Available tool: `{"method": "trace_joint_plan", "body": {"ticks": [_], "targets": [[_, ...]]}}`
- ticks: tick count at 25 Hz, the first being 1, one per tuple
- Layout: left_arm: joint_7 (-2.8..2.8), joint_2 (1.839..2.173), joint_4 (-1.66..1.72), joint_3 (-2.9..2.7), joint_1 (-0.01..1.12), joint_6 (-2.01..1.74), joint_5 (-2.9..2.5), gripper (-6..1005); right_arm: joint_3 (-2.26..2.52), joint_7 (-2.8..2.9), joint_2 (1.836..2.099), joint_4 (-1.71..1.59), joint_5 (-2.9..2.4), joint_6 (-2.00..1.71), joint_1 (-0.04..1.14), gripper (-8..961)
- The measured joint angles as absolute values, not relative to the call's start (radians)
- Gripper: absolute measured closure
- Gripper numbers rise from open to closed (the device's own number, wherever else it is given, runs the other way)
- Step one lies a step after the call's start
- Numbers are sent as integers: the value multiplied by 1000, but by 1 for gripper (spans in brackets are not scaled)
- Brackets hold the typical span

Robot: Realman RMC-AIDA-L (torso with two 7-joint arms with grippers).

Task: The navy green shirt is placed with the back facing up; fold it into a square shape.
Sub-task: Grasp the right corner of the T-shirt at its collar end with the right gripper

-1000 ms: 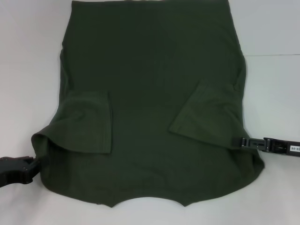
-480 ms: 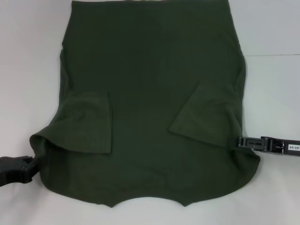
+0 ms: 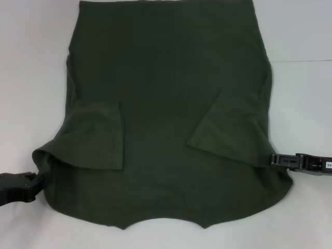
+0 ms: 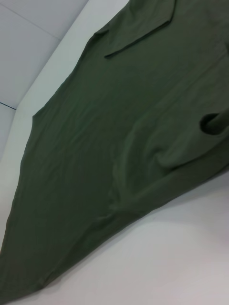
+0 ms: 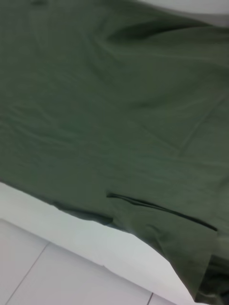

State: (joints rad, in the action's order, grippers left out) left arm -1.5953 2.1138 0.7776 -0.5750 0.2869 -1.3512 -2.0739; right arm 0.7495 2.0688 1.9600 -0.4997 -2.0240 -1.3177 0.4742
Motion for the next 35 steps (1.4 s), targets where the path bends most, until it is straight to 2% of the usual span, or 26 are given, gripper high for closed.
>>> {"method": "trace_joint_plan", "body": {"ticks": [24, 35], "targets": [[-1601, 2114, 784, -572, 296, -1351, -2074, 975, 747, 2063, 1955, -509, -2061, -1407, 461, 79], [-1600, 2112, 778, -572, 304, -1336, -2074, 975, 750, 2103, 1963, -514, -2062, -1440, 472, 89]]}}
